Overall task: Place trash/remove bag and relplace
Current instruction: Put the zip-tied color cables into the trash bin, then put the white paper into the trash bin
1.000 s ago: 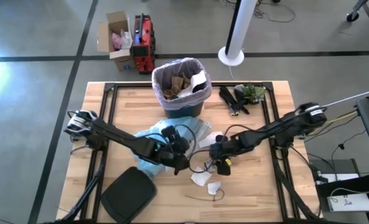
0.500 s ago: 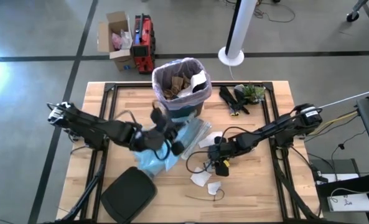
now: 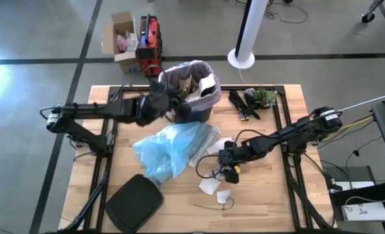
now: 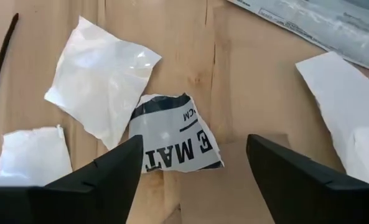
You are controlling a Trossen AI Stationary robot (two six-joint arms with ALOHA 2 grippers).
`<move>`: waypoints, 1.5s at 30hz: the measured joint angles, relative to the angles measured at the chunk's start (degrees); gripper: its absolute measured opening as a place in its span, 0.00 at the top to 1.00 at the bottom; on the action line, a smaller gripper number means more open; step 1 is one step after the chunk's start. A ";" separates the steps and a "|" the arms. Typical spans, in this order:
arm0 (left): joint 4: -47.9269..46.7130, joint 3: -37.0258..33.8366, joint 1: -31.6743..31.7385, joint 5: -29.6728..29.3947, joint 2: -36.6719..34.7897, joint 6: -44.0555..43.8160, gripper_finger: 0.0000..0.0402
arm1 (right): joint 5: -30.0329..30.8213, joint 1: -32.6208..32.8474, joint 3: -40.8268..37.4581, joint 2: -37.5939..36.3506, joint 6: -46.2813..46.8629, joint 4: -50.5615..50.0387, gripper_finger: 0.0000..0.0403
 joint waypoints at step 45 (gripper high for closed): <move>-9.21 -0.28 -18.74 14.80 -6.35 -5.32 0.46 | 2.25 0.69 3.72 1.13 -10.21 0.73 0.19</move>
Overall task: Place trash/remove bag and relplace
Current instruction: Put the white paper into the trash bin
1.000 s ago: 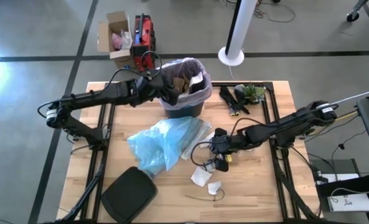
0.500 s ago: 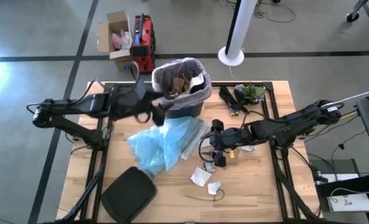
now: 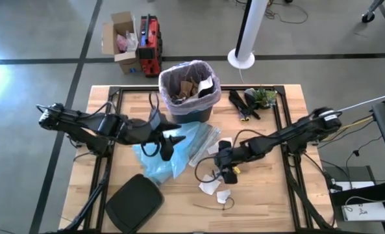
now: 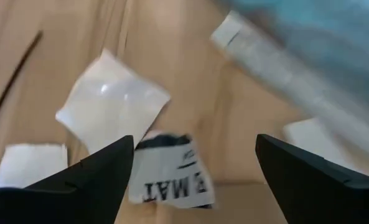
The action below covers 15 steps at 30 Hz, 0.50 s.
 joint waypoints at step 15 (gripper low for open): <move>-2.68 -0.02 -3.89 -0.02 0.28 -4.21 0.50 | 1.46 2.56 0.23 12.91 -1.05 2.97 0.34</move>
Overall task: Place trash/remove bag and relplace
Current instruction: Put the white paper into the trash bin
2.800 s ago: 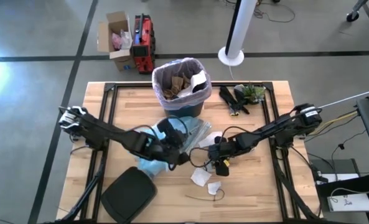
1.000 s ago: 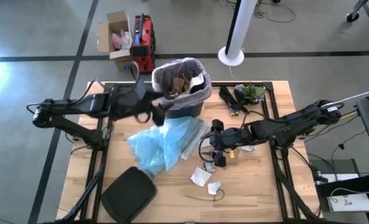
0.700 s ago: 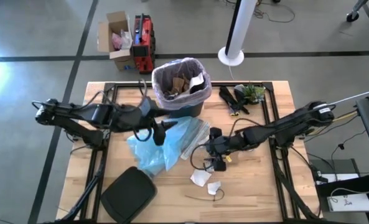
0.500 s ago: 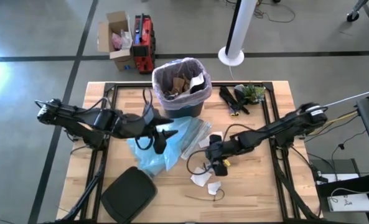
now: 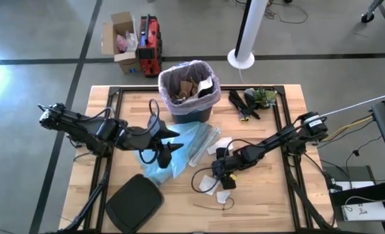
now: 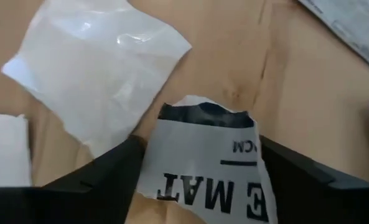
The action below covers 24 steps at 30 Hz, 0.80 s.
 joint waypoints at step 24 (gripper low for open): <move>0.12 0.00 -3.12 -0.16 0.00 -1.31 0.58 | 22.49 -4.64 18.45 -18.84 -22.07 -4.13 0.99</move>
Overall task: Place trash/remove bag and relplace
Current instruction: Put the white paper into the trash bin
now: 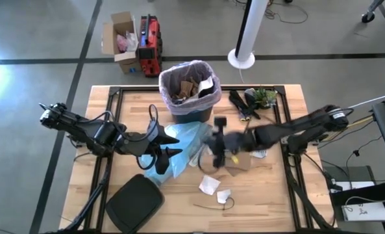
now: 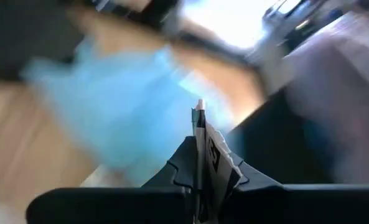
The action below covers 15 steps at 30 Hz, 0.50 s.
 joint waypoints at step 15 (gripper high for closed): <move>1.46 0.00 -1.11 0.13 0.29 0.75 0.58 | -5.55 -22.91 12.78 0.77 6.15 14.94 0.99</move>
